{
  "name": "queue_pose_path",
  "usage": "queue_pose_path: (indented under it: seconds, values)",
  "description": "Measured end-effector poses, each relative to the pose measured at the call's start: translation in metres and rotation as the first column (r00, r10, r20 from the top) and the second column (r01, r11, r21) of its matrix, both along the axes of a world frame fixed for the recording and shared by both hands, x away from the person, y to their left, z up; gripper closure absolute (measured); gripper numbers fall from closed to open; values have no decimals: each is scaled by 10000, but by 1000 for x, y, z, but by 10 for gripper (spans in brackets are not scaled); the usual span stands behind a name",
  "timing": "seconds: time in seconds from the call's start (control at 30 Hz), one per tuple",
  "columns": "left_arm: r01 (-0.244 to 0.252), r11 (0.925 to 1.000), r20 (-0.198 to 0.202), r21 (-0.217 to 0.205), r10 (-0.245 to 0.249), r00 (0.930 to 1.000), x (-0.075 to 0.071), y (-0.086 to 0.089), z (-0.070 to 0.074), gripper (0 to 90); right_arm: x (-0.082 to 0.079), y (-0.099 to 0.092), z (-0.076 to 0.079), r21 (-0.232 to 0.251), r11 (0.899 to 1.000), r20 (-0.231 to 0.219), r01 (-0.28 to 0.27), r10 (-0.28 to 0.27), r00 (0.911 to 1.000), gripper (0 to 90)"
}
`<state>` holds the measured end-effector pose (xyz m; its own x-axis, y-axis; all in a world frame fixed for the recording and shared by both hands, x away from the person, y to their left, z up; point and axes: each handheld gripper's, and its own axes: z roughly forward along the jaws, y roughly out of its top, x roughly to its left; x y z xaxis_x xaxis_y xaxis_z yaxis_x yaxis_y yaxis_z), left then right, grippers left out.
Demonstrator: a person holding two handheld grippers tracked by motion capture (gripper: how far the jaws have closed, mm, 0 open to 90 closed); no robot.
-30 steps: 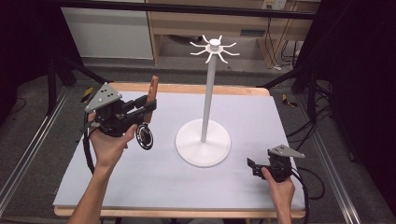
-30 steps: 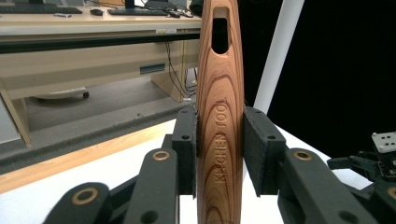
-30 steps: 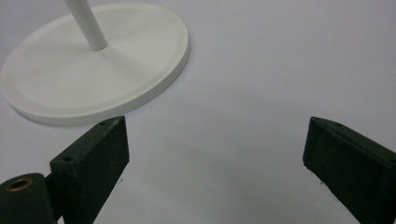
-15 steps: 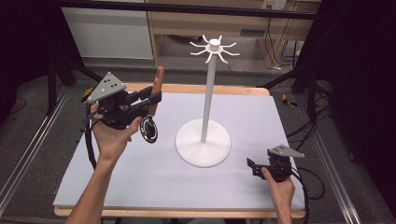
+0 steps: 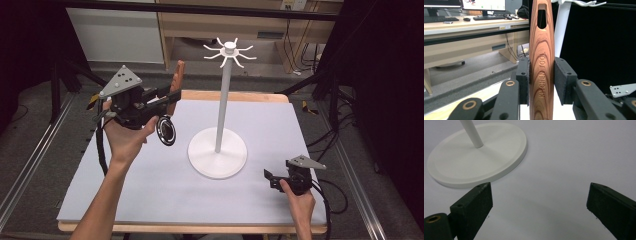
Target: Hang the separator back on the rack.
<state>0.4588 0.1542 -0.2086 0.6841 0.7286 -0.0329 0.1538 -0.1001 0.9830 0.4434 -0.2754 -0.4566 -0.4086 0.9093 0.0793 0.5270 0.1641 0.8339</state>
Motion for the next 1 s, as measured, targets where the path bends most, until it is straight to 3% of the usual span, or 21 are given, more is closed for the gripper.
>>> queue_pose_path:
  seconds: [1.0]
  values:
    - [346,9993,229,118,-348,9991,14,-29,17,675,0,-1,0,-29,10000,29,-52,52,10000,71]
